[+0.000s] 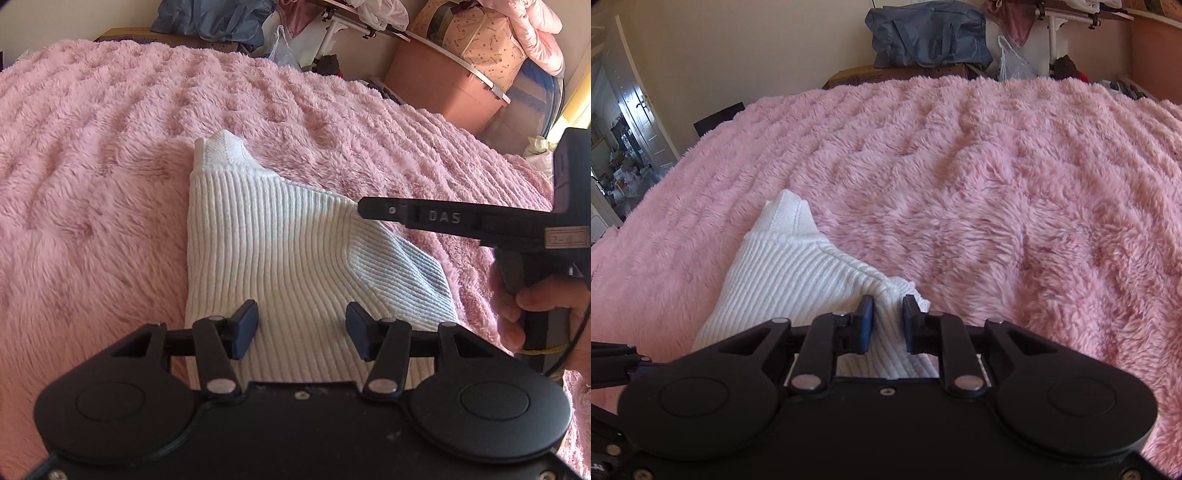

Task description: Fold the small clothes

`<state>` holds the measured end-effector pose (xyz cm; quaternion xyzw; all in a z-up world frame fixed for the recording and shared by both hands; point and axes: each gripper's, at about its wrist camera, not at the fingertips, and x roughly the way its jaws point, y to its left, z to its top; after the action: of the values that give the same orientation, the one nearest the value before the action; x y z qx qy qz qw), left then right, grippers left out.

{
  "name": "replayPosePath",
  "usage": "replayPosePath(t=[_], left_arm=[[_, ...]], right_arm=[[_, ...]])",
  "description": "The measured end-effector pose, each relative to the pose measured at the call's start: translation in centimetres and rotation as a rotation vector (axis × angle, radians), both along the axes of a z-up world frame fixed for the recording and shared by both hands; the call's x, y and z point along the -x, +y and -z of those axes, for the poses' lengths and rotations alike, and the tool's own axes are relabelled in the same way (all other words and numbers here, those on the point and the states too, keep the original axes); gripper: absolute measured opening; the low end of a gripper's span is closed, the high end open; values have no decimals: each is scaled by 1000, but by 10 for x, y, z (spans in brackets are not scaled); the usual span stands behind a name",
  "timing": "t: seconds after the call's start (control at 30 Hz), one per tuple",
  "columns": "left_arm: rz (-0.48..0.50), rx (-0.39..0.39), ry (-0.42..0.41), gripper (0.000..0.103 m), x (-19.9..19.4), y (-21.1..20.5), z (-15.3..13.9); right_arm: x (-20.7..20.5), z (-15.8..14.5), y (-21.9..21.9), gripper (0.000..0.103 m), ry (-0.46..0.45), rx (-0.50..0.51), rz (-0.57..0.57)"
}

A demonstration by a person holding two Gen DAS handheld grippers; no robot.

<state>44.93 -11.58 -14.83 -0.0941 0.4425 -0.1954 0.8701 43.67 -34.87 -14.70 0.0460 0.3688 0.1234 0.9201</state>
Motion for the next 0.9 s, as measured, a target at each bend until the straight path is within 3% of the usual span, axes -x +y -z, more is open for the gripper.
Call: replayPosePath(t=[0.27,0.47,0.6,0.9], left_arm=[[-49,28,-78,55,44,26,-32],[-55,73,-29,55,76,31,-17],[-56,45,-42,56,82,25,-10],[-38,-8,-27,57,76,15,12]], right_arm=[[97,-47,15,19,-155,-32,-83],[147,-24,35,19,-153,99,-133],[153,-7,32,19,-118,131,-119],[151,21,17,17,-60,66,-72]])
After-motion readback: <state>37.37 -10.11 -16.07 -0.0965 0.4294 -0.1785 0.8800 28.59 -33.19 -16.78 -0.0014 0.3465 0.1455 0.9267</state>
